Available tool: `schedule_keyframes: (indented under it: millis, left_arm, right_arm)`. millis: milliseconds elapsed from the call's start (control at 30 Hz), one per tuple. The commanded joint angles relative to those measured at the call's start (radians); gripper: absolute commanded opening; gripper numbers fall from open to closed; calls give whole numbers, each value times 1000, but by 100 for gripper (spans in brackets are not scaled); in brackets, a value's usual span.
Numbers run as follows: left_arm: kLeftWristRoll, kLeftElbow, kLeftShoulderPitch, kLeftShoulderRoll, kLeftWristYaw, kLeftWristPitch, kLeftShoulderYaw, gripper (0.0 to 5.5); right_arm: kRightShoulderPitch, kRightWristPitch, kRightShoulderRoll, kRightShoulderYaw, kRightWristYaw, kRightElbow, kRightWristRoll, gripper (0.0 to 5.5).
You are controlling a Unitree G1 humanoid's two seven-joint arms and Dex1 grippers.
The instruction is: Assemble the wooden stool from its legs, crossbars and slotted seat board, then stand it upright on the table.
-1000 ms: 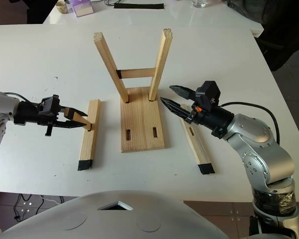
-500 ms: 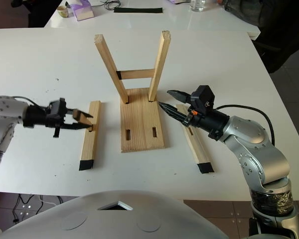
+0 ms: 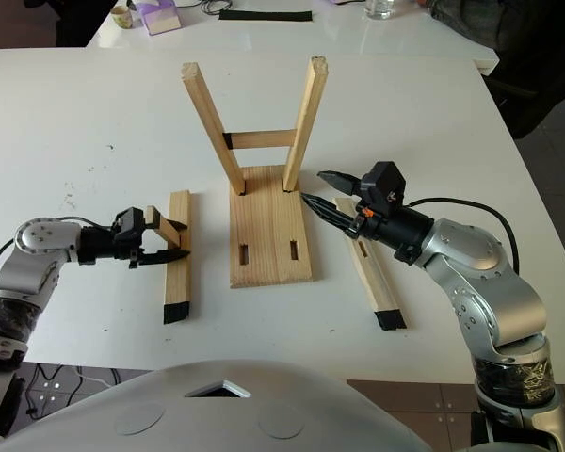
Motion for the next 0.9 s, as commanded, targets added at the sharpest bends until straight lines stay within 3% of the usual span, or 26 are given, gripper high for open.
schedule_keyframes:
  millis: [33,267,567,900]
  left_arm:
    - [13,27,-17,-63,72,33,22,291]
    - [-15,-8,-42,-92,111,47,81,291]
    - [-188,-366,-22,-46,162,330,190,291]
    - [-284,-499,-70,-11,202,492,275,291]
  right_arm:
    - [-36,-12,-7,9,12,23,-20,226]
    - [-42,-19,2,9,15,34,-25,226]
    - [-34,-33,19,12,13,45,-39,226]
    - [-27,-50,27,13,11,51,-46,226]
